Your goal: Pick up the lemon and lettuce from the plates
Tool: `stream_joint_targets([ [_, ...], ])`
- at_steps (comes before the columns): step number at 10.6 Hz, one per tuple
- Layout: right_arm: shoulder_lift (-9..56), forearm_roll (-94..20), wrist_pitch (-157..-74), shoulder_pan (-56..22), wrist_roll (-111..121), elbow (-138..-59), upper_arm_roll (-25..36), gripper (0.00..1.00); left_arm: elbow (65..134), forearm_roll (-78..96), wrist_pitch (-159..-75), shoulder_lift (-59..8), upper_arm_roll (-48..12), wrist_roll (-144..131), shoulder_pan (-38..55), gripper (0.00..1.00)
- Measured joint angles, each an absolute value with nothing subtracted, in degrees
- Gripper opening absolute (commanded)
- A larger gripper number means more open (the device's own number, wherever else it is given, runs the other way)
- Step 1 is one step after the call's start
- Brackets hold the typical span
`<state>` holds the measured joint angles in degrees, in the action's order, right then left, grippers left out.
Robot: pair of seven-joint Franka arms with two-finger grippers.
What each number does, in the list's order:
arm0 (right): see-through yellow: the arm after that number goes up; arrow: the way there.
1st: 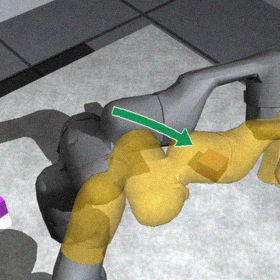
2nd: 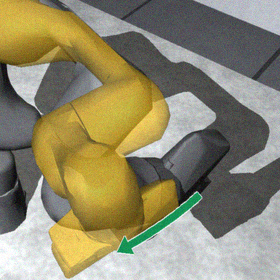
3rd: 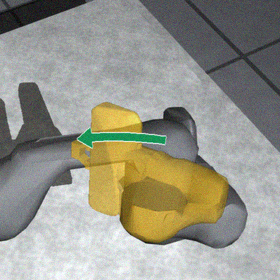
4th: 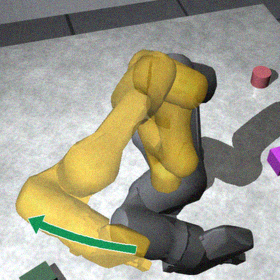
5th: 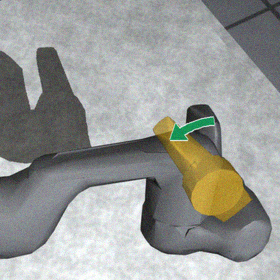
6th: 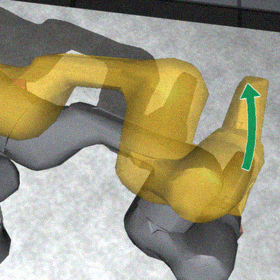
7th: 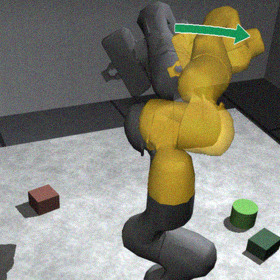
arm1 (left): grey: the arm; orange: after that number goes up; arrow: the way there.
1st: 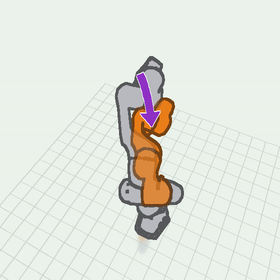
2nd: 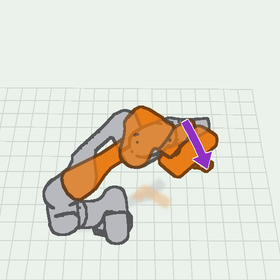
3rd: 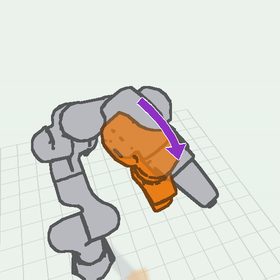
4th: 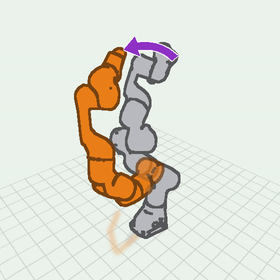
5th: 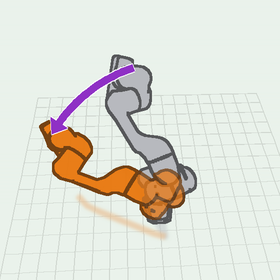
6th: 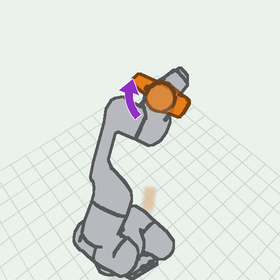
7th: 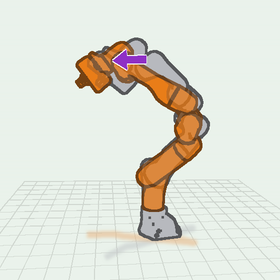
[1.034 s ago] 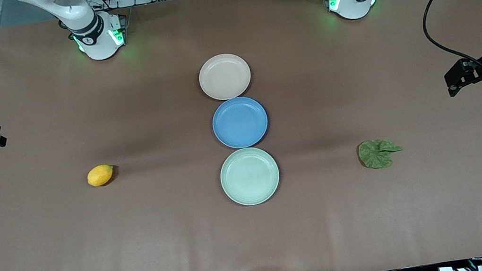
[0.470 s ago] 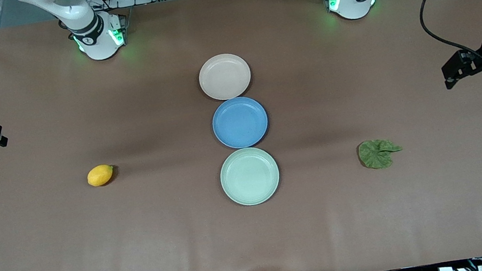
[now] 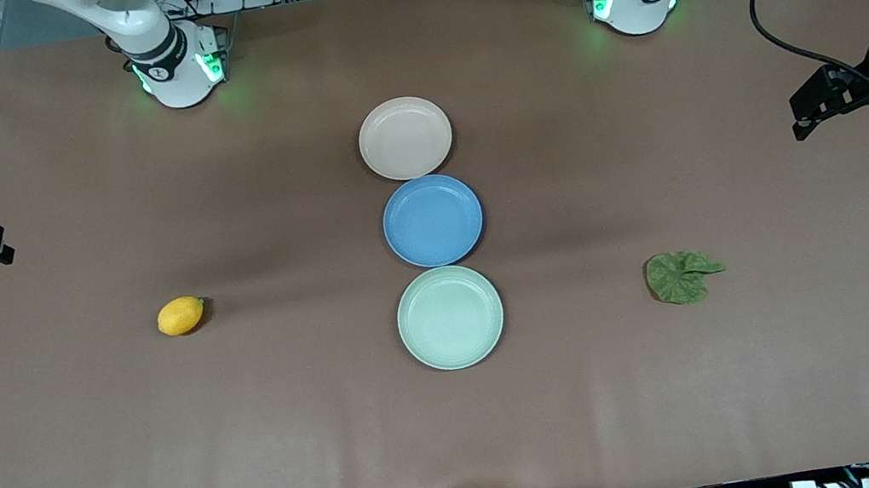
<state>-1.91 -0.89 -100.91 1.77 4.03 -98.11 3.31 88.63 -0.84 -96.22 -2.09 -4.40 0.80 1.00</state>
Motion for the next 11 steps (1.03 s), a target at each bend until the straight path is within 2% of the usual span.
stream_joint_targets([
  [11,-1.91,-0.16,-100.91,1.76,4.03,-98.11,3.1,1.0,87.9,-0.84,-94.27,-1.79,-3.86,0.8,1.05,1.0],
])
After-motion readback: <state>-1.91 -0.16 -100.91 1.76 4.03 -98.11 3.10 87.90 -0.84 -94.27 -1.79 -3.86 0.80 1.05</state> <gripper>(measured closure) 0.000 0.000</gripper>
